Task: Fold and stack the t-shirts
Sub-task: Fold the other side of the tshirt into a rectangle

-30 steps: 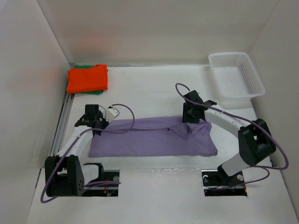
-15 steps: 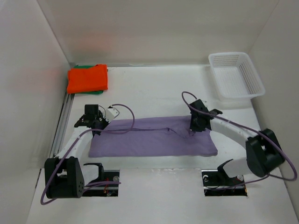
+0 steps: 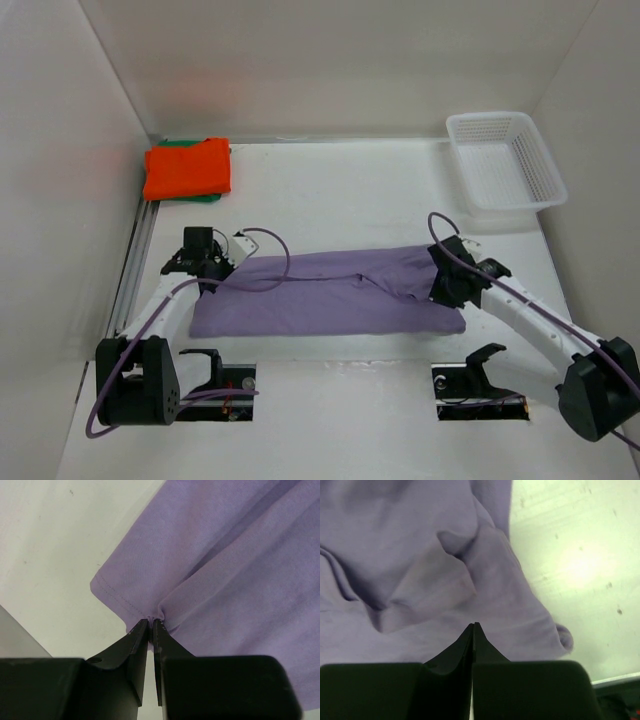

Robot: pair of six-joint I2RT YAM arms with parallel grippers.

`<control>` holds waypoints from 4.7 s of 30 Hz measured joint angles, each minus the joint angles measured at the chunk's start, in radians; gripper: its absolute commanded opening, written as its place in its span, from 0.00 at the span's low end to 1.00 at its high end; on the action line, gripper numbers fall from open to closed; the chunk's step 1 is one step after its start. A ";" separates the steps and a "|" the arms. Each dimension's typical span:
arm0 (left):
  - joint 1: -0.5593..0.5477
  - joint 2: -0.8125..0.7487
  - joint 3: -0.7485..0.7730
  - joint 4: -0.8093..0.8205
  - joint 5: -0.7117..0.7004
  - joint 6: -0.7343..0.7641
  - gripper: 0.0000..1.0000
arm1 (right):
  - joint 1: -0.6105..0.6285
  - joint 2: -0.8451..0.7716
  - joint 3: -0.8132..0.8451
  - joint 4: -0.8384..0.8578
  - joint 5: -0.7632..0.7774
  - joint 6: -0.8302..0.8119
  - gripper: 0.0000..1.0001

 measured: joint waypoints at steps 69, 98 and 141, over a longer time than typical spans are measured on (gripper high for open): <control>0.029 0.027 0.000 0.003 -0.020 0.029 0.13 | 0.383 0.121 -0.055 0.454 -0.242 0.051 0.32; 0.031 0.016 0.000 0.004 -0.024 0.033 0.14 | 0.064 0.041 -0.071 0.042 0.084 0.121 0.33; 0.046 0.007 0.000 0.037 -0.019 0.042 0.16 | 0.090 -0.071 -0.043 -0.199 0.093 0.257 0.05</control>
